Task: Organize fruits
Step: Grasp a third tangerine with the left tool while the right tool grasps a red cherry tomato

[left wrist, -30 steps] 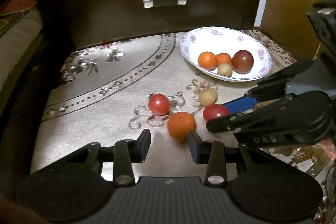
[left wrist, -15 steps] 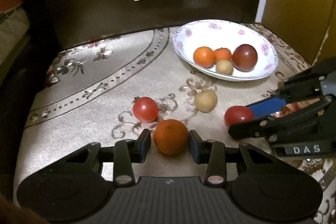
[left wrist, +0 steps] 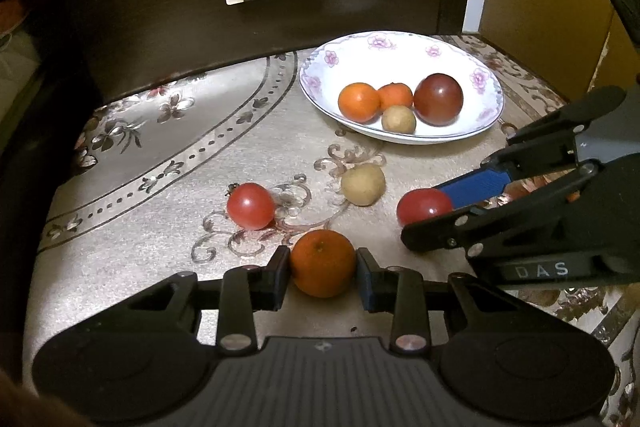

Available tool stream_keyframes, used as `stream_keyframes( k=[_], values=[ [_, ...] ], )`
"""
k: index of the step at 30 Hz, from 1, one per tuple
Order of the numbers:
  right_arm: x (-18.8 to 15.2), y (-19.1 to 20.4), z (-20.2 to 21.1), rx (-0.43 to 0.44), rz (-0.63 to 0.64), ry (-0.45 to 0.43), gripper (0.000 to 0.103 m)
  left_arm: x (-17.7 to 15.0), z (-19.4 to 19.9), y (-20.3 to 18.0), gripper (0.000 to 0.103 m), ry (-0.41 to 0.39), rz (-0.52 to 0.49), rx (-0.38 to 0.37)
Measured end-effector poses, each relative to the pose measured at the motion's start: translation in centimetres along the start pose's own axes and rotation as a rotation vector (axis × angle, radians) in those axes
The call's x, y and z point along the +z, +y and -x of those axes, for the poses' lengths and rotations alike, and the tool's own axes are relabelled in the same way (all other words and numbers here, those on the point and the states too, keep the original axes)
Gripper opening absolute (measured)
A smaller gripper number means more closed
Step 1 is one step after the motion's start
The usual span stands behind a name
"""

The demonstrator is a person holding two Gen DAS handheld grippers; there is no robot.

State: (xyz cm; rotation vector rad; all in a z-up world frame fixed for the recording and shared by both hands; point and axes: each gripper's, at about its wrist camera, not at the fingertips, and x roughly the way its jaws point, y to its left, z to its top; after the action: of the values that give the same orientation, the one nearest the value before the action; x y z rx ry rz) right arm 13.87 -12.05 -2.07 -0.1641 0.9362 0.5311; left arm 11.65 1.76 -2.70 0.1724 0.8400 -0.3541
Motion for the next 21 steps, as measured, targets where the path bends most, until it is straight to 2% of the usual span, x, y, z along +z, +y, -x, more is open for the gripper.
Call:
stream_keyframes(
  k=[12, 21],
  values=[
    [0.09, -0.10, -0.19, 0.005, 0.008, 0.001, 0.029, -0.12, 0.03, 0.19, 0.043, -0.004, 0.006, 0.000],
    [0.07, -0.07, 0.05, -0.010, -0.006, 0.013, 0.025, 0.21, 0.06, 0.10, 0.040, 0.008, 0.010, -0.008]
  ],
)
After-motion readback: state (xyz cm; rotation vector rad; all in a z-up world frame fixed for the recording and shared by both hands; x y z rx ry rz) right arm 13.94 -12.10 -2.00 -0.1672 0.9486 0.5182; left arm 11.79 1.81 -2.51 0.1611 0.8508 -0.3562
